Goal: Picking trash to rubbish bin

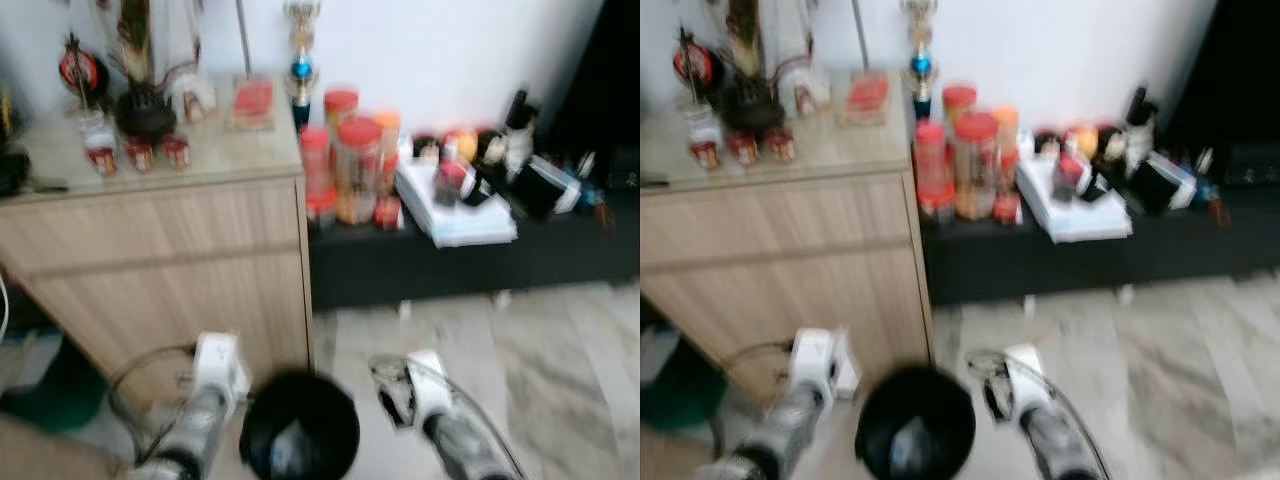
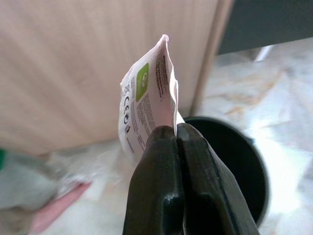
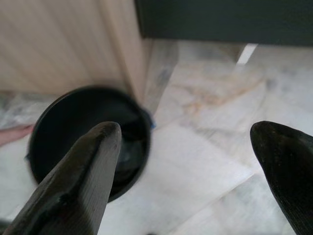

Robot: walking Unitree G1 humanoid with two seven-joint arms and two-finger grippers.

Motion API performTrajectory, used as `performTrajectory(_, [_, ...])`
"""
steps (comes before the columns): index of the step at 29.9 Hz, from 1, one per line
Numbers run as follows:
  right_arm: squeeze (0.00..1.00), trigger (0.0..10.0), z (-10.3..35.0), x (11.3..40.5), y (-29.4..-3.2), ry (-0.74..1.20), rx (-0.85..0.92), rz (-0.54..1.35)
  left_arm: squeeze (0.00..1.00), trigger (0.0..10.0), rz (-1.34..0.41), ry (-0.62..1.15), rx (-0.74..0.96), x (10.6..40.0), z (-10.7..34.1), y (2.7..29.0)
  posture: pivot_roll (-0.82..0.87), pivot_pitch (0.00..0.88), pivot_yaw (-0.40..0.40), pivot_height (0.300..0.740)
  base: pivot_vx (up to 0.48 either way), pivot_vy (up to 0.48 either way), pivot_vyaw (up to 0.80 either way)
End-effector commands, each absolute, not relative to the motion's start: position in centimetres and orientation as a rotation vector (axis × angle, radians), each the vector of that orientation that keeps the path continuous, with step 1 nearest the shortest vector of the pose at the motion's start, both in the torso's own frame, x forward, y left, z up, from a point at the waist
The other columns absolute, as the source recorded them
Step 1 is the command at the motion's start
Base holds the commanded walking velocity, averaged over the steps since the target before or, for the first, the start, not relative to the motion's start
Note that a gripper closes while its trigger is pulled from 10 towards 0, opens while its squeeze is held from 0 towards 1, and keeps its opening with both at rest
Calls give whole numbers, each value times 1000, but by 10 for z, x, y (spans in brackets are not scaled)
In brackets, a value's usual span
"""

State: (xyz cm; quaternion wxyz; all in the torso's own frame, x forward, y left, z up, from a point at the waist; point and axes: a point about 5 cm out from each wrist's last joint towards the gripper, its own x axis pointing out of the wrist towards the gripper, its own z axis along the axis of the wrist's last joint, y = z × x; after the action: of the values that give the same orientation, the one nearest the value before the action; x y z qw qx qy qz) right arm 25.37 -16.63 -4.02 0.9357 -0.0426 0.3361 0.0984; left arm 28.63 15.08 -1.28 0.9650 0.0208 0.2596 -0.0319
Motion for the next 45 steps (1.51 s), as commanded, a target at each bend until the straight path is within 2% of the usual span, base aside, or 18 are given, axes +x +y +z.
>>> performTrajectory(1, [0,10000,-34,262,-152,652,-81,263,0,10000,-78,499,58,294,-5,155,-7,0,-19,740,0,0,0])
performTrajectory(4, [0,10000,-30,267,-149,633,-70,293,0,10000,-102,483,95,300,0,147,-19,0,-25,740,0,0,0])
performTrajectory(9, [0,10000,-18,278,-142,575,-64,388,0,10000,-154,470,59,304,4,129,-48,0,-59,740,0,0,0])
performTrajectory(15, [0,10000,-9,285,-141,527,-74,443,0,10000,-215,438,25,307,10,109,-69,41,-91,740,0,0,0])
performTrajectory(26, [0,10000,-2,289,-142,481,-87,491,0,10000,-218,421,29,310,14,102,-102,96,-136,740,0,0,0])
performTrajectory(27, [0,10000,-2,288,-143,480,-91,497,1000,10000,-211,424,31,309,13,104,-105,111,-148,740,0,0,0])
performTrajectory(45, [0,10000,-8,282,-141,499,-92,513,1000,10000,-171,436,18,305,8,111,-95,110,-150,740,0,0,0])
